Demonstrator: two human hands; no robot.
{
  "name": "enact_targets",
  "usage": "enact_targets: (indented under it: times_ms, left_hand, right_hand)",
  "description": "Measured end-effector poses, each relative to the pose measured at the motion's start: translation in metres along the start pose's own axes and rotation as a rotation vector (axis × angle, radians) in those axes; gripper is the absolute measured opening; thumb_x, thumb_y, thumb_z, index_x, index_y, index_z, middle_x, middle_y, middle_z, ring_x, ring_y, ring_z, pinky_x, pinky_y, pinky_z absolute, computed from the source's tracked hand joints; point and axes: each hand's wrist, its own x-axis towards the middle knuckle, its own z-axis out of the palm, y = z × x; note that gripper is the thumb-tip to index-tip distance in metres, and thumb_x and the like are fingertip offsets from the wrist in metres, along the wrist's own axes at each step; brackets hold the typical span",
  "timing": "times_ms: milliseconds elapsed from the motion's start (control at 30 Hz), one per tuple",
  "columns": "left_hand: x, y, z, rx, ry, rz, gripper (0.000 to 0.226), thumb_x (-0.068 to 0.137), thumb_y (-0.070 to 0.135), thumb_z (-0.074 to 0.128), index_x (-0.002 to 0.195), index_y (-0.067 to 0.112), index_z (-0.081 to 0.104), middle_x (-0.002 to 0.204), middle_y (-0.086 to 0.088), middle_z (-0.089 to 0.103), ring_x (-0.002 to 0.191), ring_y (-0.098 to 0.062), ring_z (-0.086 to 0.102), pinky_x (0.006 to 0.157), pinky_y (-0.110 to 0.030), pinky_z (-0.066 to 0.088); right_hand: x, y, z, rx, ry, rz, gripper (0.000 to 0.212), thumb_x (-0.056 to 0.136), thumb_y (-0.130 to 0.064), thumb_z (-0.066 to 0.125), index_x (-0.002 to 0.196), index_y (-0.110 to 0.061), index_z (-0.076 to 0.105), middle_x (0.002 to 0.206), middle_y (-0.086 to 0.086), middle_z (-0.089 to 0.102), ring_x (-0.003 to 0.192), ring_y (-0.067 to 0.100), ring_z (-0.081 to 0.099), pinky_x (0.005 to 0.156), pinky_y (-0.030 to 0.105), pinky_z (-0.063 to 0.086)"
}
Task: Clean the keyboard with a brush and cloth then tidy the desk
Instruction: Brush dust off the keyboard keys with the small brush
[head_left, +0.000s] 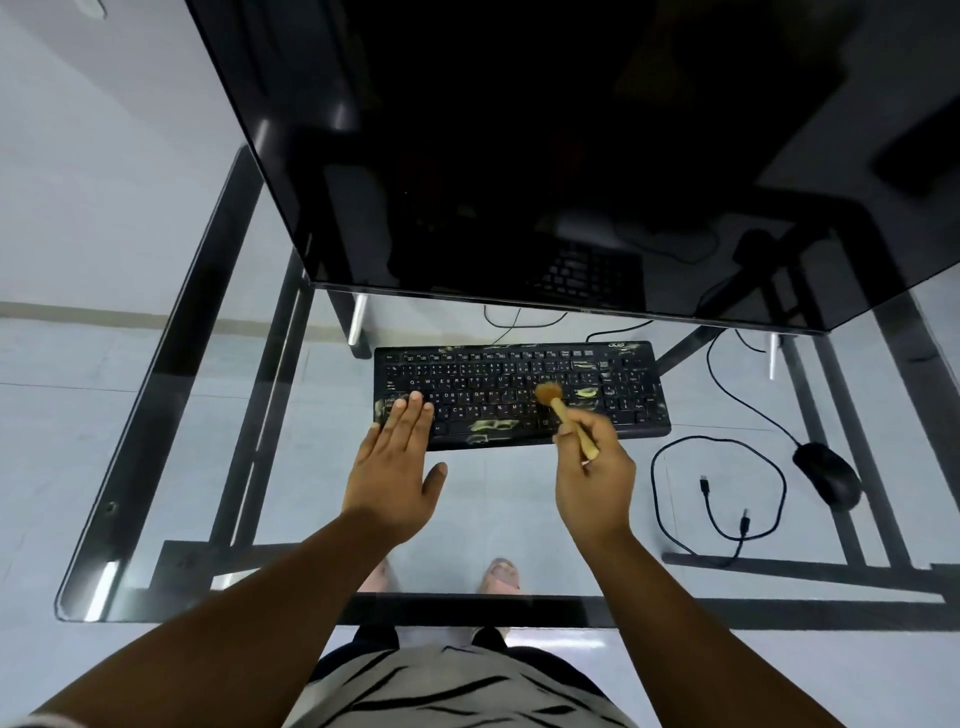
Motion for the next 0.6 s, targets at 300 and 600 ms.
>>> enact_targets:
  times_ms: [300, 600]
  left_hand:
    - [0.000, 0.006, 0.003, 0.074, -0.012, -0.039, 0.079, 0.088, 0.060, 0.008, 0.154, 0.018, -0.001, 0.160, 0.004, -0.014, 0.147, -0.014, -0.016, 0.118, -0.034, -0.006]
    - [0.000, 0.009, 0.004, 0.103, -0.002, -0.056, 0.080, 0.089, 0.061, 0.012, 0.155, 0.017, 0.001, 0.160, 0.003, -0.014, 0.147, -0.014, -0.014, 0.119, -0.037, -0.004]
  right_hand:
    - [-0.006, 0.009, -0.017, -0.004, -0.046, 0.003, 0.011, 0.091, -0.020, 0.056, 0.092, -0.028, 0.064, 0.065, -0.003, 0.065, 0.056, 0.019, 0.055, 0.048, 0.030, 0.041]
    - [-0.011, 0.007, -0.022, 0.016, -0.103, -0.039, 0.007, 0.089, -0.015, 0.055, 0.086, -0.018, 0.061, 0.060, -0.008, 0.060, 0.045, 0.012, 0.046, 0.044, 0.026, 0.036]
